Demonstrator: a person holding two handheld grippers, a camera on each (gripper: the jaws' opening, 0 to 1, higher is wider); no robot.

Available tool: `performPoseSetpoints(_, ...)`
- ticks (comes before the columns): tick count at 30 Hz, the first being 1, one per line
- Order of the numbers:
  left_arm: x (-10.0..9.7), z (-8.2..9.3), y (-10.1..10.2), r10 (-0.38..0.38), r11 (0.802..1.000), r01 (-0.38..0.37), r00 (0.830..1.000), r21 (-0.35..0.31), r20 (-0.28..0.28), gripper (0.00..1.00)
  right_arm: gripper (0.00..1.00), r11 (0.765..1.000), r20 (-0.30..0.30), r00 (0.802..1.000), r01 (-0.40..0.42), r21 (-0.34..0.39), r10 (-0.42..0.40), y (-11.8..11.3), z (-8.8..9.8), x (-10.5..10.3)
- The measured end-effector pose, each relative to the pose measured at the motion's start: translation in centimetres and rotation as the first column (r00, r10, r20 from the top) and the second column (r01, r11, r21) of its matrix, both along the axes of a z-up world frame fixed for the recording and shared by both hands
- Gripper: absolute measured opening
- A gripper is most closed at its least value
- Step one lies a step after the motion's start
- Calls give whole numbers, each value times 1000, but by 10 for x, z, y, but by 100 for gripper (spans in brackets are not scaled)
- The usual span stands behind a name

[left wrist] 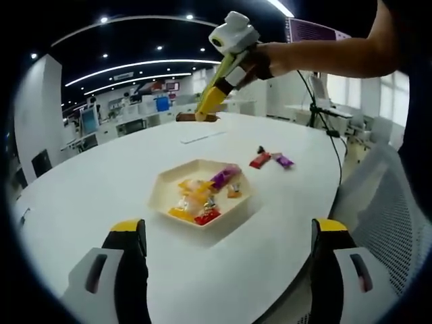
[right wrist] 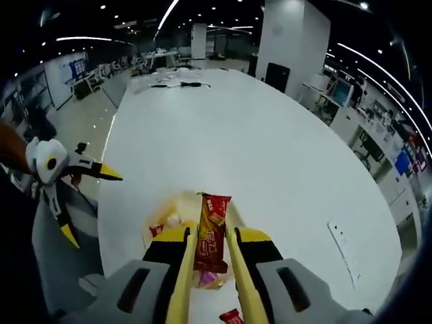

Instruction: Place the target food into the container with the food tongs after gripping and lifting it, then release it inside without dropping or visibly crushing the food.

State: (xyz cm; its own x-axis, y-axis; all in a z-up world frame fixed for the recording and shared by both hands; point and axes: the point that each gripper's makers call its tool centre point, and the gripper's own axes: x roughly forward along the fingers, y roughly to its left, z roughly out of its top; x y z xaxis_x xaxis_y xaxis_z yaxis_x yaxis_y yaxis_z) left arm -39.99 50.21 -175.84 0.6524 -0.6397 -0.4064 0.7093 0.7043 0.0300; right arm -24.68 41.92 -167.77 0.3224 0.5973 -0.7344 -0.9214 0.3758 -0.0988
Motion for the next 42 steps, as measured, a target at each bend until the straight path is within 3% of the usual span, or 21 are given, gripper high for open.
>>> performPoseSetpoints(24,1,0,1,6,1000,-6,1000,-2,1,97,25,997,1,998,-66,48,66,22,28,-16)
performPoseSetpoints(42,0,0,1,4,1000,-4,1000,1,-1,97,27,995,29,998,-56,79,54,10,32,-13)
